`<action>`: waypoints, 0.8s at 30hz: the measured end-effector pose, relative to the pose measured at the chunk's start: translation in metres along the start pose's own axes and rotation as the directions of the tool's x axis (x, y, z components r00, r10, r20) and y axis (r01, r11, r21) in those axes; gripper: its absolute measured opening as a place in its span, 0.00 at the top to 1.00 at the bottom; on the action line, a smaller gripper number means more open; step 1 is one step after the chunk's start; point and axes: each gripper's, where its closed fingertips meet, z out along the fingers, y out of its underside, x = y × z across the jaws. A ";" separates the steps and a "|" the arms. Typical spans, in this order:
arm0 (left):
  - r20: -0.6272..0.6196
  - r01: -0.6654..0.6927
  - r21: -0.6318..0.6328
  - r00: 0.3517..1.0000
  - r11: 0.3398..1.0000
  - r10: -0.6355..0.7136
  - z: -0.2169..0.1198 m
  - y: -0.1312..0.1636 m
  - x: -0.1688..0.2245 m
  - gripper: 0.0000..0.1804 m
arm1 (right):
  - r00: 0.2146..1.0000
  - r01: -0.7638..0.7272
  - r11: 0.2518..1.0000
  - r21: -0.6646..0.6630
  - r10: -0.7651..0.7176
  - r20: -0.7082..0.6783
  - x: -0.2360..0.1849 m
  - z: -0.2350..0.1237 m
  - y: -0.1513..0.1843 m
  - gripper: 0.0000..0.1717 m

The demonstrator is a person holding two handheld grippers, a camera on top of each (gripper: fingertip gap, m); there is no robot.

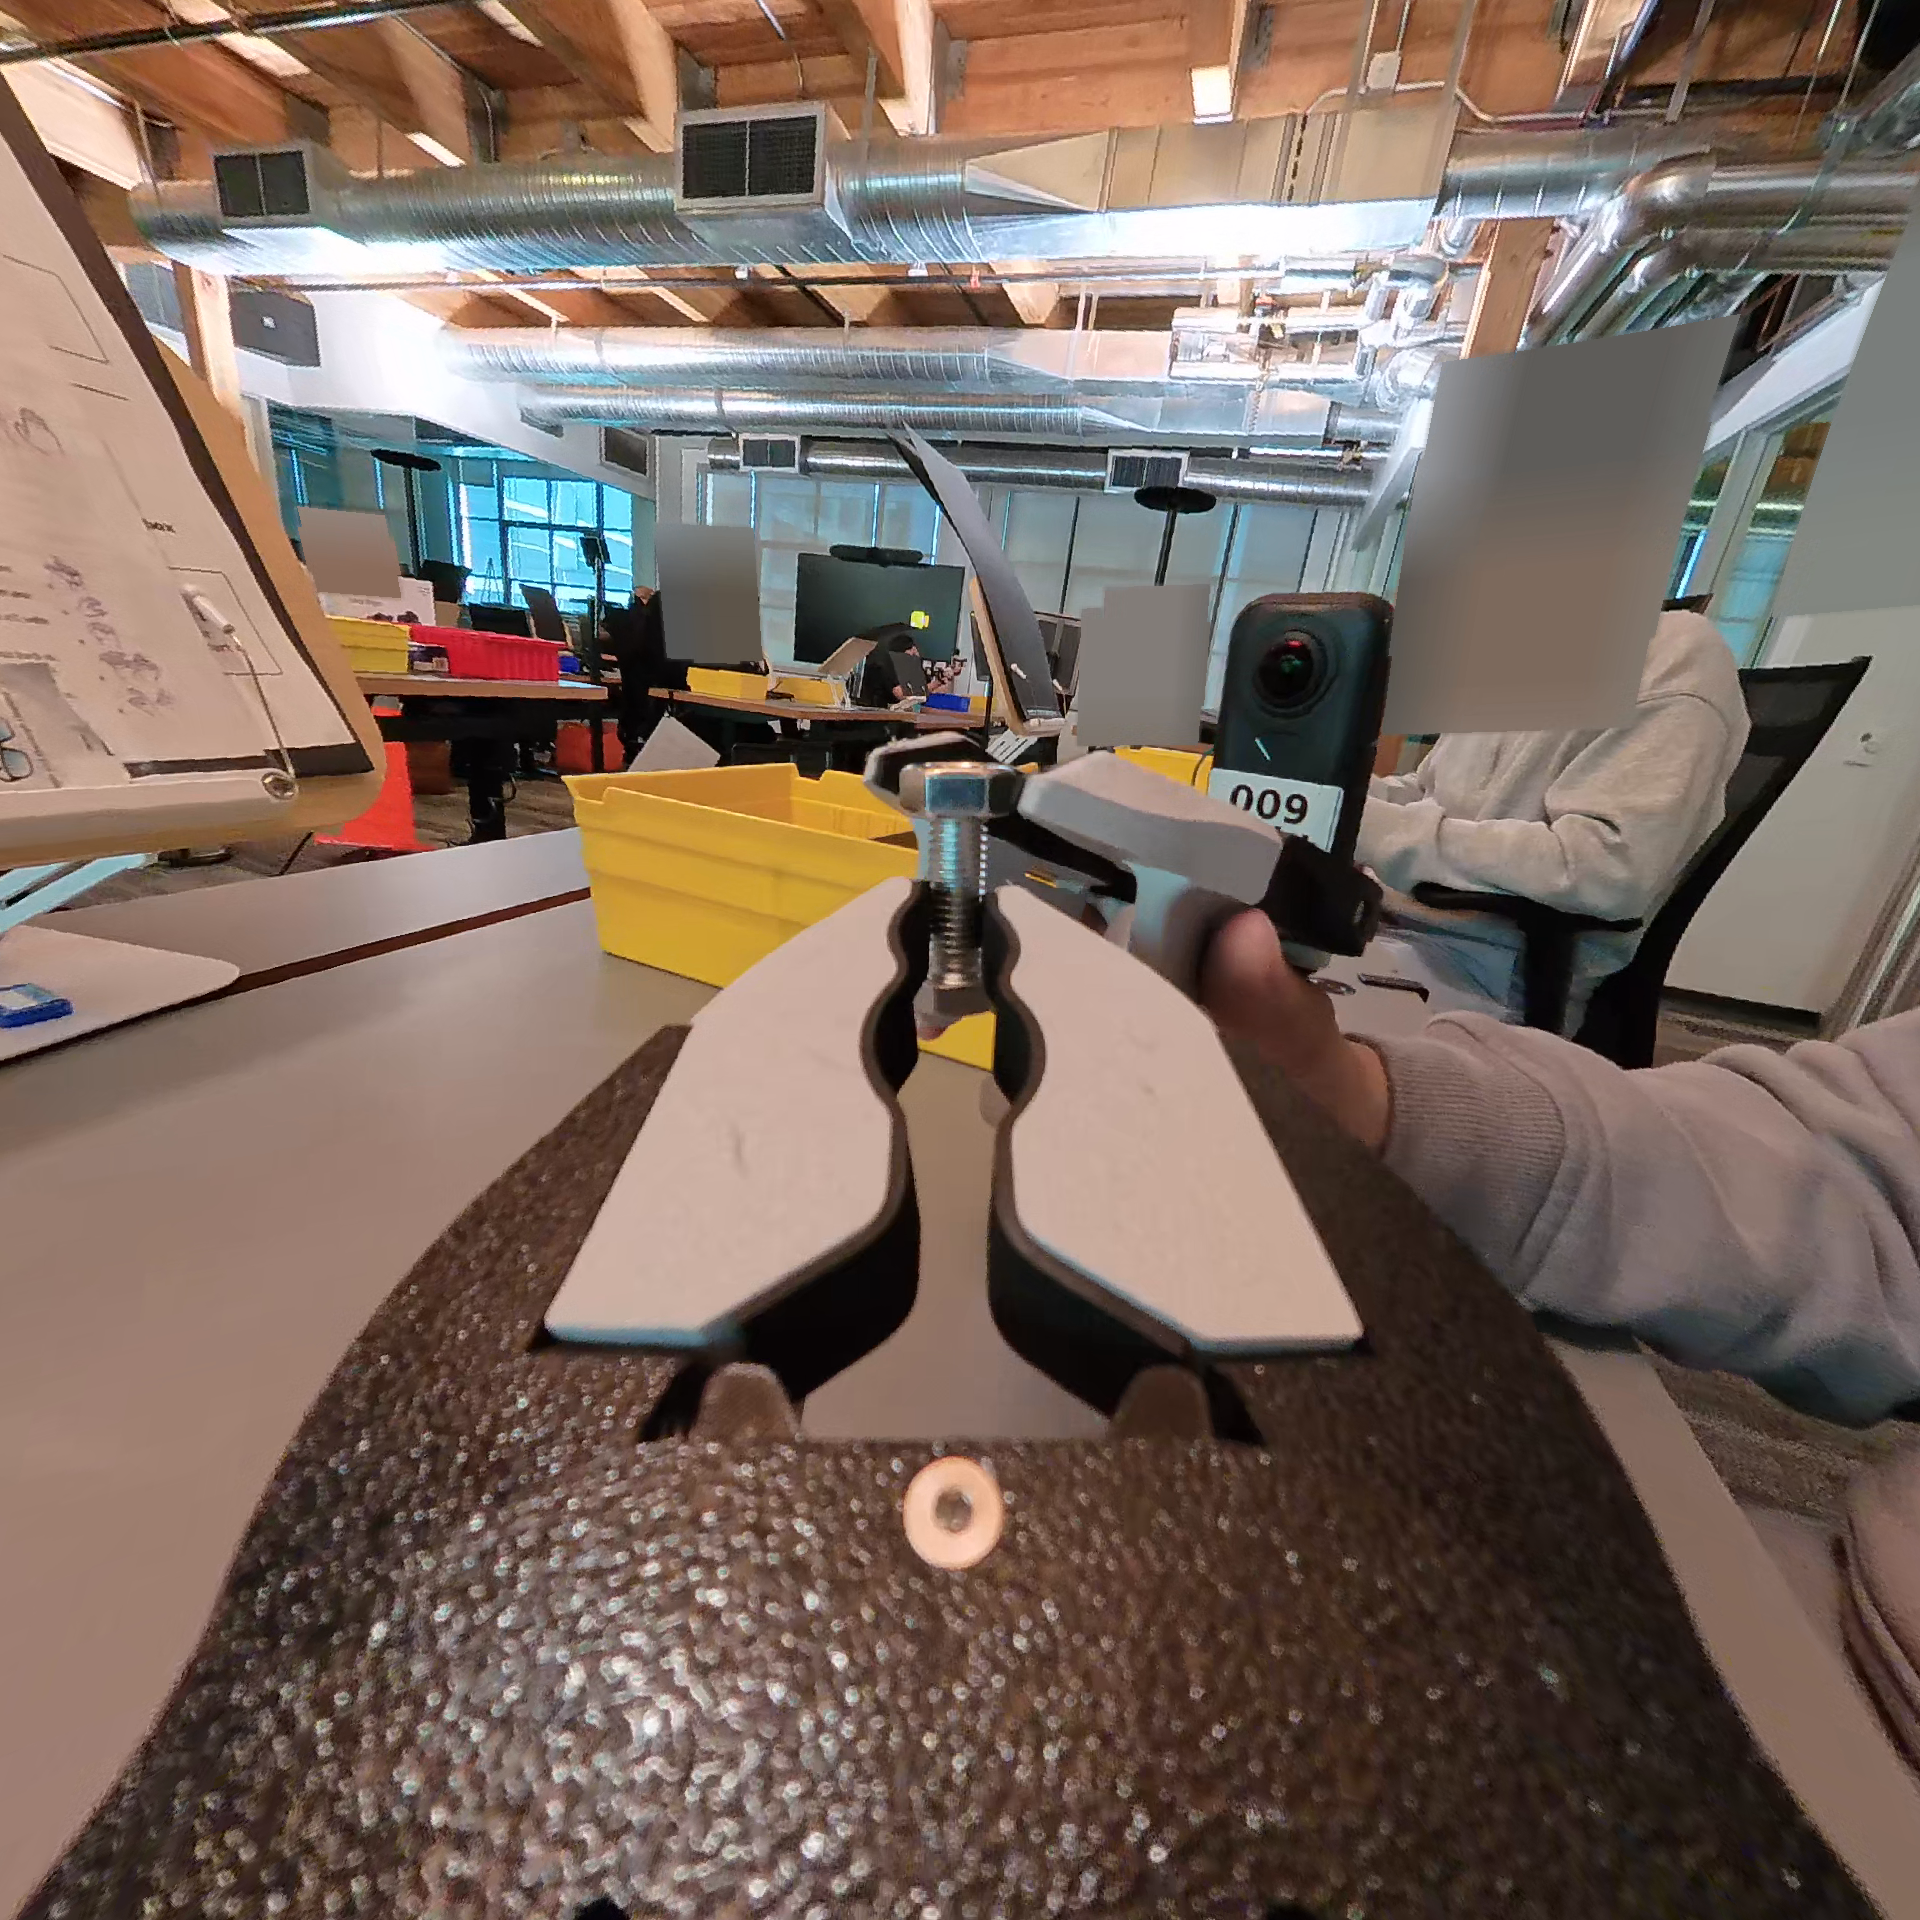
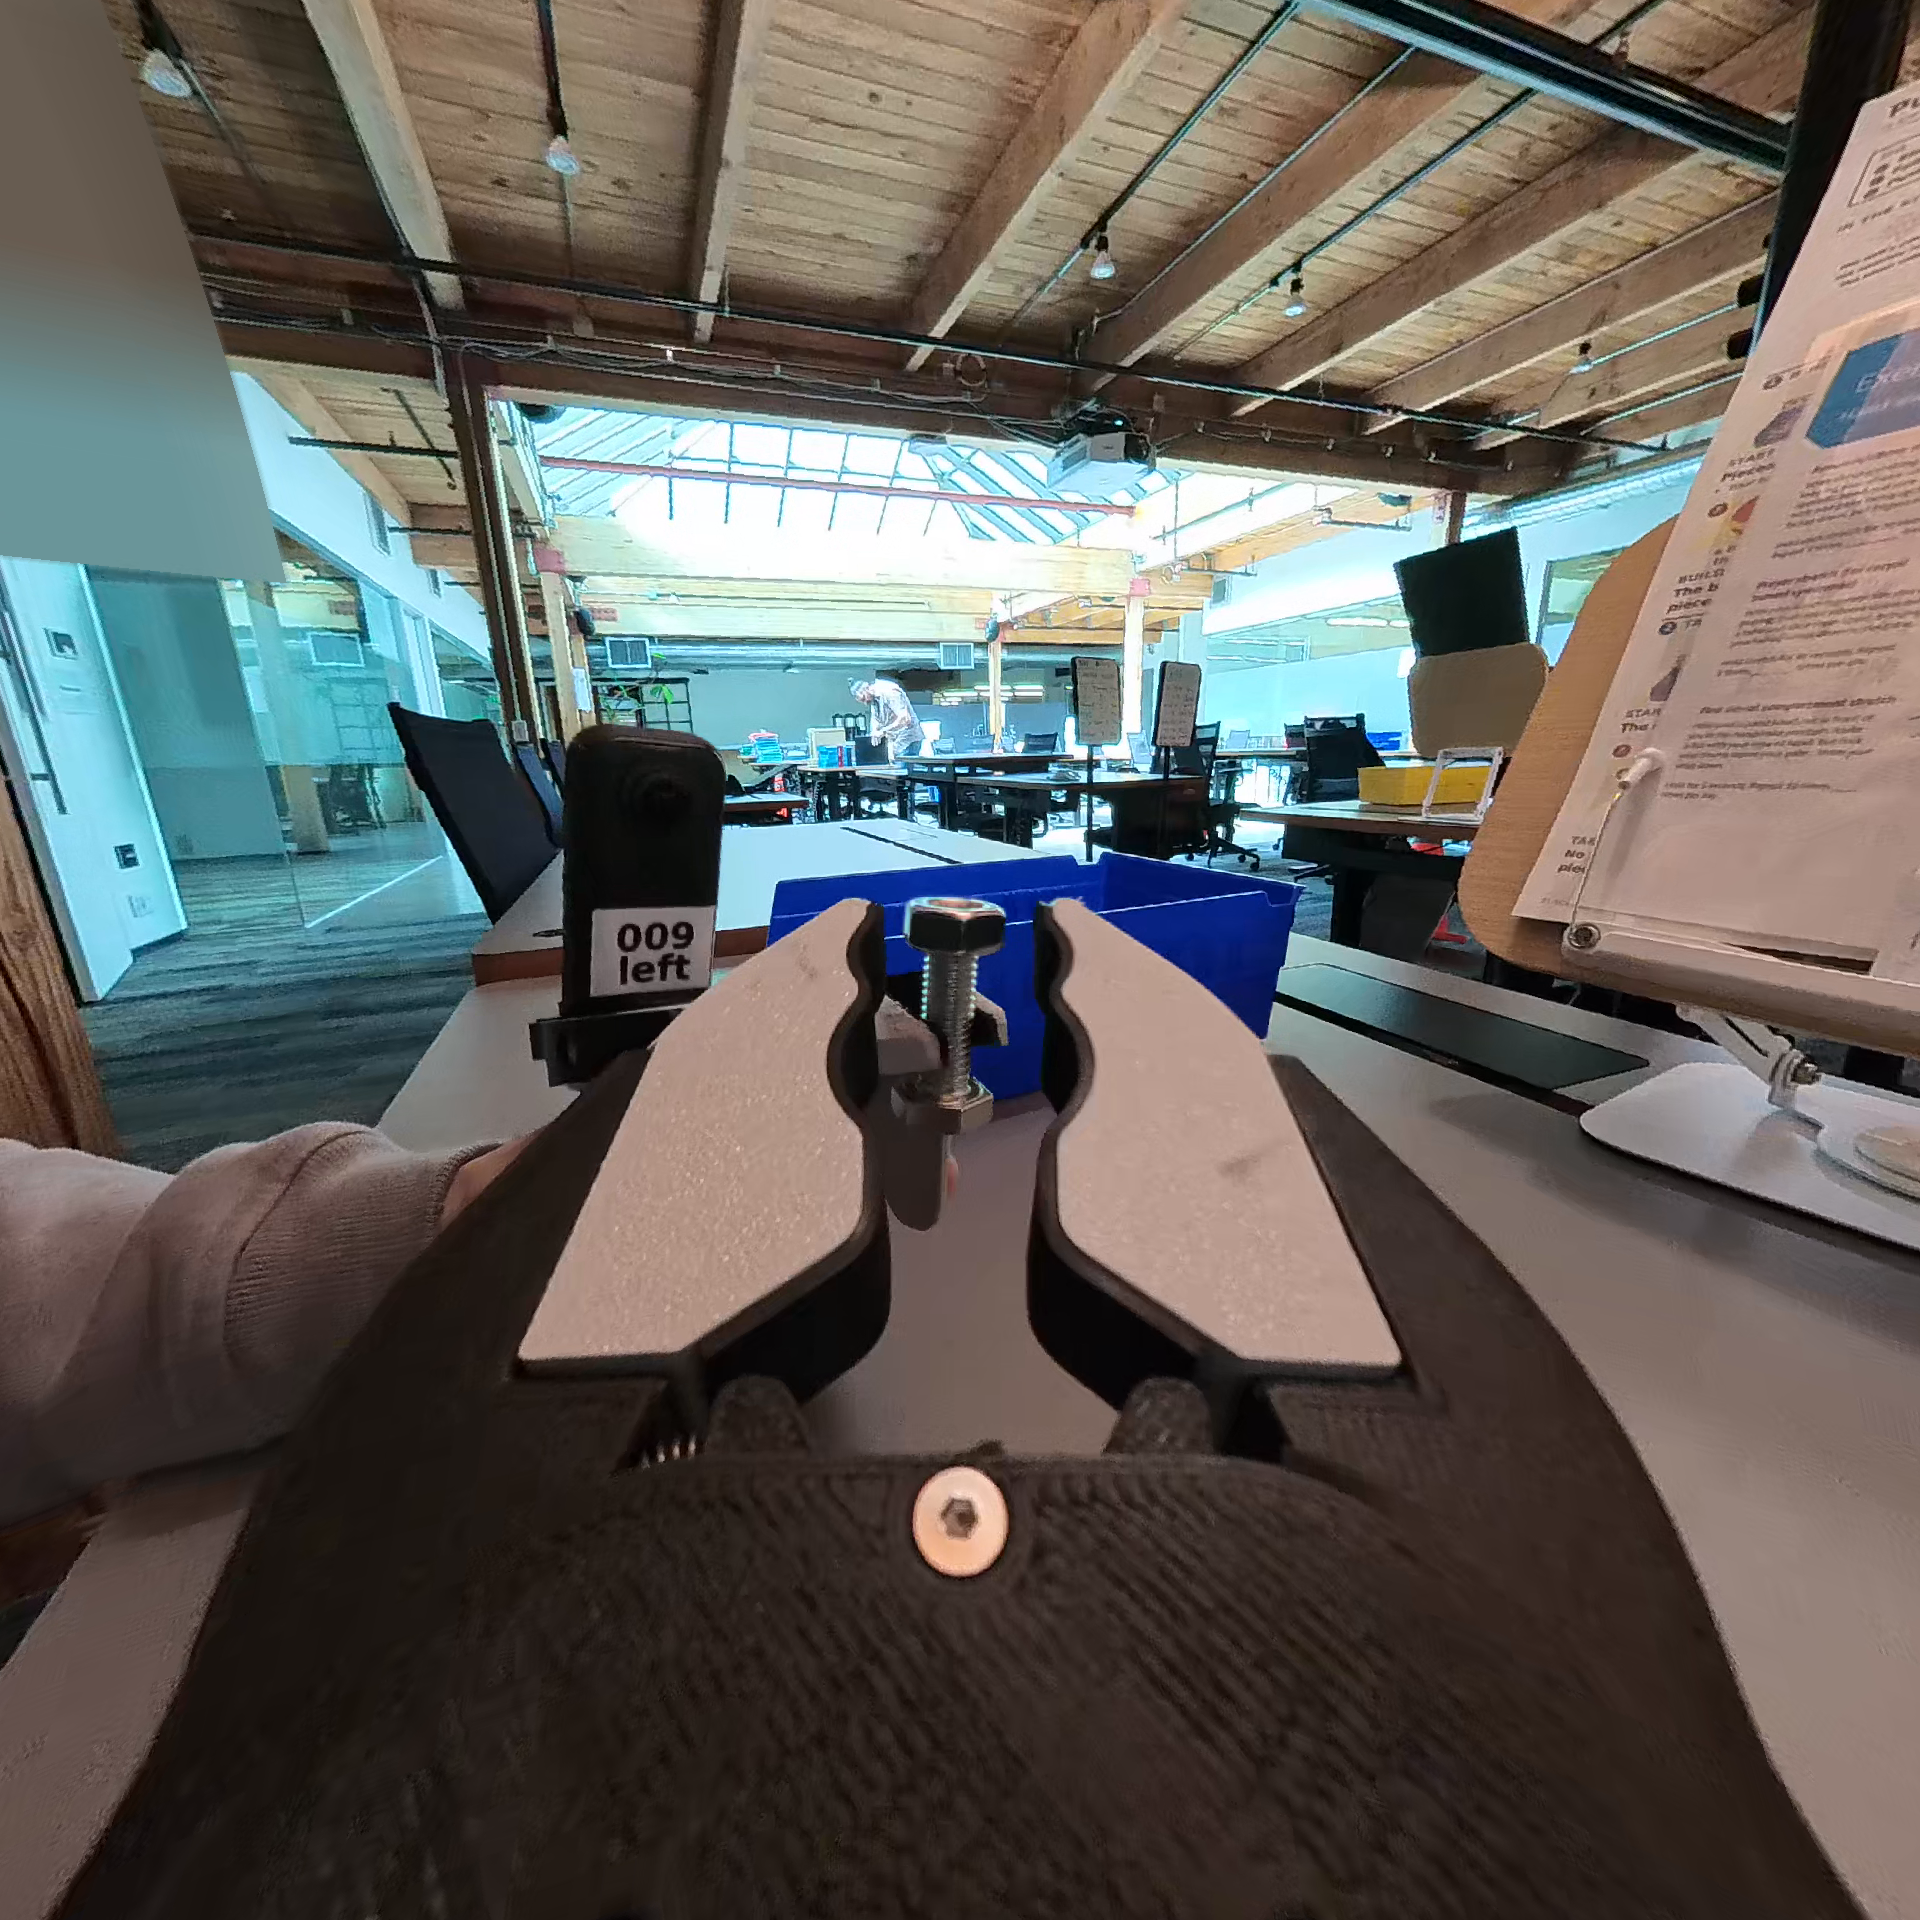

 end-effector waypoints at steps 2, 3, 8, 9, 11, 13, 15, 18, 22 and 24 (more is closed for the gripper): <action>-0.008 0.005 0.016 1.000 1.000 -0.005 0.000 -0.002 0.002 0.95 | 1.000 -0.009 1.000 -0.007 0.009 -0.004 0.001 0.000 0.001 0.85; -0.007 0.006 0.021 1.000 1.000 -0.005 0.000 -0.002 0.001 0.96 | 1.000 -0.020 1.000 -0.007 0.020 -0.007 0.002 0.000 0.001 0.84; 0.011 0.030 0.074 0.999 0.997 -0.031 -0.009 -0.012 -0.008 0.96 | 0.991 -0.117 0.991 0.069 0.121 -0.061 0.020 -0.008 -0.009 0.87; 0.021 0.024 0.064 0.999 0.998 -0.025 -0.010 -0.011 -0.010 0.95 | 0.989 -0.135 0.988 0.080 0.140 -0.055 0.022 -0.010 -0.011 0.85; 0.024 0.012 0.049 1.000 0.999 -0.013 -0.010 -0.009 -0.010 0.95 | 0.992 -0.116 0.991 0.071 0.119 -0.040 0.021 -0.011 -0.012 0.83; 0.017 0.002 0.041 1.000 0.999 -0.003 -0.008 -0.008 -0.007 0.95 | 0.996 -0.081 0.996 0.050 0.082 -0.031 0.015 -0.008 -0.008 0.82; 0.017 -0.018 0.017 1.000 1.000 0.018 -0.006 -0.005 -0.005 0.95 | 0.997 -0.071 0.997 0.033 0.072 -0.007 0.007 -0.004 -0.005 0.81; 0.021 -0.064 -0.017 0.998 0.998 0.064 -0.004 -0.001 -0.003 0.95 | 1.000 -0.027 1.000 0.009 0.027 -0.007 0.001 0.001 -0.001 0.82; 0.017 -0.079 -0.034 0.997 0.996 0.079 -0.002 0.002 -0.002 0.95 | 1.000 -0.024 1.000 -0.006 0.024 -0.015 0.002 0.001 0.002 0.83; 0.023 -0.085 -0.033 0.996 0.996 0.085 -0.002 0.001 -0.002 0.95 | 0.999 -0.037 0.999 0.006 0.037 -0.029 0.005 0.000 0.000 0.83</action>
